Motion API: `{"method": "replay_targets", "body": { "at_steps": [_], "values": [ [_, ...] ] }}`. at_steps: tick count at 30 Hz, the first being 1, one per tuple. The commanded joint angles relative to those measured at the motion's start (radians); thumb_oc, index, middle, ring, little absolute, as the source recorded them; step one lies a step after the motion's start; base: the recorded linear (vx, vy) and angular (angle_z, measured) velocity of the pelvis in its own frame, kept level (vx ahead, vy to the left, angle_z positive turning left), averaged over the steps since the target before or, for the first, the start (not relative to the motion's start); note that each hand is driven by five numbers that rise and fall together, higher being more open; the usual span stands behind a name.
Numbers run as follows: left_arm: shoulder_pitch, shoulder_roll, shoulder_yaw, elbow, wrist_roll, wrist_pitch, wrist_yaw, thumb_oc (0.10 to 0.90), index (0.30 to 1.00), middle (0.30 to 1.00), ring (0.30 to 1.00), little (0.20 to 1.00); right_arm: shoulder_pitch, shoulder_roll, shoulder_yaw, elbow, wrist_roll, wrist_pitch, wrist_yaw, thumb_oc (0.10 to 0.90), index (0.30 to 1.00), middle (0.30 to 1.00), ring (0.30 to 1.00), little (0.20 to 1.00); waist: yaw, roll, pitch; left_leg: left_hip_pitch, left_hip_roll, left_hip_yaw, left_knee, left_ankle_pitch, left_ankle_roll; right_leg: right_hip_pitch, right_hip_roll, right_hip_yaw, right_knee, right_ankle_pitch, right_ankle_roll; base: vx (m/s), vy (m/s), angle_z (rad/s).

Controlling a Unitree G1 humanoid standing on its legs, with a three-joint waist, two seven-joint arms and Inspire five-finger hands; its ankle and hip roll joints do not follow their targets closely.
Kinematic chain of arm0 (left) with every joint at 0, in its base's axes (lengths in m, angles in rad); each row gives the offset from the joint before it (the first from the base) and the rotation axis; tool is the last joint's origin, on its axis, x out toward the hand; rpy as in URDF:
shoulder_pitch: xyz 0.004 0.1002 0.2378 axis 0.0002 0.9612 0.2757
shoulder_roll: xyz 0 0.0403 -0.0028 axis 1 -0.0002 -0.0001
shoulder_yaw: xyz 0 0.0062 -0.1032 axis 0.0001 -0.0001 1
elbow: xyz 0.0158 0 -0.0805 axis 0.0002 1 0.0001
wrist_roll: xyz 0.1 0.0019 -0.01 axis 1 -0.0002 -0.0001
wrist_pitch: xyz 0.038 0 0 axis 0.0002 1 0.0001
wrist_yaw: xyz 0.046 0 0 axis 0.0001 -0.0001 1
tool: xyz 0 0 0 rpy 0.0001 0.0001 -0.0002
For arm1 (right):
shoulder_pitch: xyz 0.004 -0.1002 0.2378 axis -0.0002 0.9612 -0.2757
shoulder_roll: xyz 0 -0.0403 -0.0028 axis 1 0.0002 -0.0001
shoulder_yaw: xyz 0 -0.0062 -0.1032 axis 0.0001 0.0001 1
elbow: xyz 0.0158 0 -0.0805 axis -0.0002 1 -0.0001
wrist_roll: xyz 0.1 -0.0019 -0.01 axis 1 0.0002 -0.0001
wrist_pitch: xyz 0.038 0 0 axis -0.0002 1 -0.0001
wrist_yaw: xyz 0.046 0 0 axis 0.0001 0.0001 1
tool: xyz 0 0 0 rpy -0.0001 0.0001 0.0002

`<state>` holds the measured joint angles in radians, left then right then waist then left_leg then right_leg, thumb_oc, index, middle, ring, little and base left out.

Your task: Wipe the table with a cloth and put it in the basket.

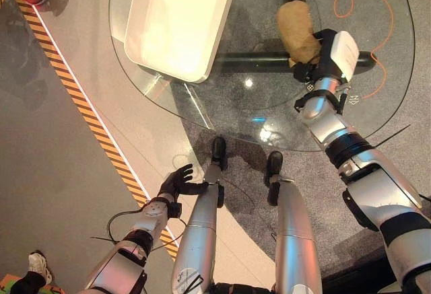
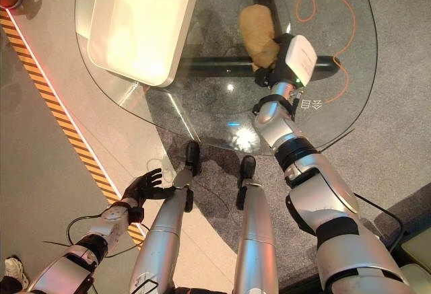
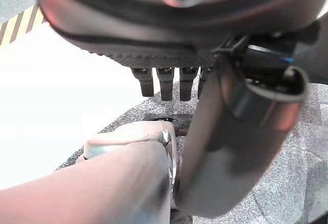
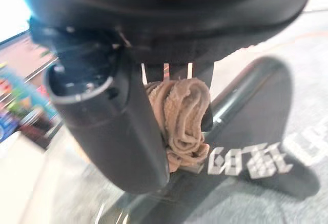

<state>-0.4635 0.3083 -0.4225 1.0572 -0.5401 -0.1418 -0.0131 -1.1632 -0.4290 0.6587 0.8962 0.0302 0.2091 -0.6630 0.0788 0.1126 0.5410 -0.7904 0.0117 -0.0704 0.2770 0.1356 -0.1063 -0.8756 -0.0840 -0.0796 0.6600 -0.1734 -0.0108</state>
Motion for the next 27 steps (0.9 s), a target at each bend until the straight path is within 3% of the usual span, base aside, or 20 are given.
{"method": "replay_targets", "body": {
  "at_steps": [1,27],
  "values": [
    [0.038,-0.035,-0.001,-0.014,-0.009,-0.022,0.016,0.800,0.900,0.900,0.900,0.900,-0.040,0.016,0.050,-0.118,-0.103,-0.060,0.038,0.100,0.300,0.300,0.300,0.200,0.003,0.033,-0.021,0.009,-0.087,0.063,0.135,-0.129,0.088,0.045,0.039,-0.031,-0.154,0.097,0.006,0.00,0.000,0.00],
    [0.029,-0.046,-0.001,-0.025,0.000,-0.013,0.028,0.800,0.900,0.900,0.900,0.900,0.078,0.109,0.158,-0.218,-0.253,-0.086,0.236,0.100,0.300,0.300,0.300,0.200,-0.007,0.033,-0.021,-0.002,-0.093,0.071,0.133,-0.120,0.086,0.029,0.033,-0.030,-0.157,0.105,0.010,0.00,0.000,0.00]
  ]
}}
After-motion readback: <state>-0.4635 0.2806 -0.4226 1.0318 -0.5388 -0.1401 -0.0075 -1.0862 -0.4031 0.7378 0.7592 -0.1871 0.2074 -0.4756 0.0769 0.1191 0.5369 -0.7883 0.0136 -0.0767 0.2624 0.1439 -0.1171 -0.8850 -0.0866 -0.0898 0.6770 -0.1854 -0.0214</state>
